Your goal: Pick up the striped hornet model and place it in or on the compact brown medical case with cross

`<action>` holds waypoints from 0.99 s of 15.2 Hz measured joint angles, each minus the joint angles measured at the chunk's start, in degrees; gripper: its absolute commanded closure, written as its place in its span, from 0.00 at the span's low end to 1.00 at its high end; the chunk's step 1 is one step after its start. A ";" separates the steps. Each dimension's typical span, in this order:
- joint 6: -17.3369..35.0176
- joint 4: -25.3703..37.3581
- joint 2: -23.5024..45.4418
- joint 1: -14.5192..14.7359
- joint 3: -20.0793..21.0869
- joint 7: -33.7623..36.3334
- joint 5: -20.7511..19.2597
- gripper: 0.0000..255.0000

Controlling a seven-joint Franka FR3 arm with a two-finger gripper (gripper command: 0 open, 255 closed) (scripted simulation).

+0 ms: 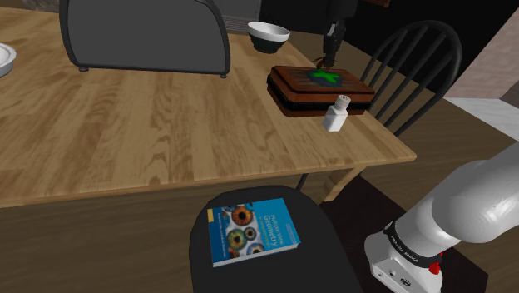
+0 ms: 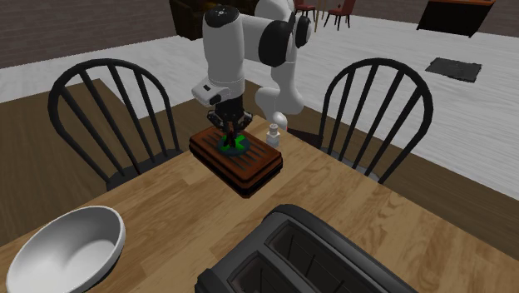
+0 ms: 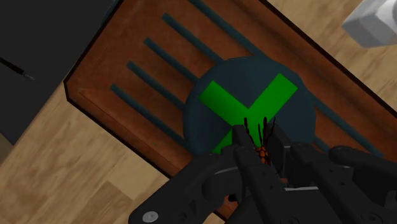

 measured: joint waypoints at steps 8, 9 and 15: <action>0.05 -0.06 -0.01 0.00 0.00 0.01 0.00 0.00; 0.05 -0.06 -0.01 0.00 0.00 0.01 0.00 0.00; -7.09 9.92 2.83 0.21 0.46 0.09 -0.16 0.00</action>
